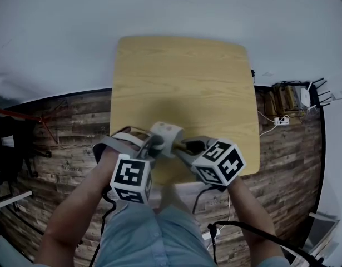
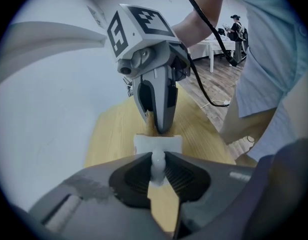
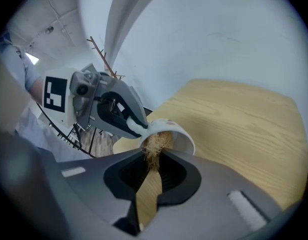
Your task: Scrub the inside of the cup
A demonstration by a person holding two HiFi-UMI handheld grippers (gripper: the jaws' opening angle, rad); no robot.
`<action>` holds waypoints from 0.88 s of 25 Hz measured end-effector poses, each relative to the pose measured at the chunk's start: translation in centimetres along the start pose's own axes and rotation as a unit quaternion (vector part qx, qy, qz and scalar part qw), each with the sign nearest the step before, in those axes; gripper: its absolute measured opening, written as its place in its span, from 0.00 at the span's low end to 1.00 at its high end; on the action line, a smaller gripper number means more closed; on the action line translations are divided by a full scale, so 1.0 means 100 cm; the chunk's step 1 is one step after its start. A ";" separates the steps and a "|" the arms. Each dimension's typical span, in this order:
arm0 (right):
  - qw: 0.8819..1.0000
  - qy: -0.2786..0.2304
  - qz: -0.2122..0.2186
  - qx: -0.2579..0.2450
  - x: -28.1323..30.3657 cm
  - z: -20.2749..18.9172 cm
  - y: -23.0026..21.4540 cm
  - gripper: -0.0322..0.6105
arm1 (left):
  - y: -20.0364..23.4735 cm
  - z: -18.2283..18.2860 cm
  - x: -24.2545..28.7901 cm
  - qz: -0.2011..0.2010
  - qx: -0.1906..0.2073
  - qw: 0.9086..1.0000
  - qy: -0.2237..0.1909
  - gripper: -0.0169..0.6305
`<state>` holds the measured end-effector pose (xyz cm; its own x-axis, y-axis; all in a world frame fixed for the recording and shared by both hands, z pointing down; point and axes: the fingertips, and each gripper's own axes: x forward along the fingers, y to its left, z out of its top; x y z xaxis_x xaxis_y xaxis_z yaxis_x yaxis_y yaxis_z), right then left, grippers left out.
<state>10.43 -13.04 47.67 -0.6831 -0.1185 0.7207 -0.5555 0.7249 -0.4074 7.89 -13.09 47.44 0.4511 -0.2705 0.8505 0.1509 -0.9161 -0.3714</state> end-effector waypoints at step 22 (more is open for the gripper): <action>0.978 -0.172 -0.112 0.049 -0.079 0.039 0.009 0.12 | -0.009 -0.069 -0.015 0.073 -0.179 0.975 -0.114 0.17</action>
<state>13.50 -14.11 39.38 -0.6494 -0.4997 0.5732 -0.7400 0.5889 -0.3250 1.03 -13.93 49.04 0.6341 -0.3700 0.6790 -0.2278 -0.9285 -0.2933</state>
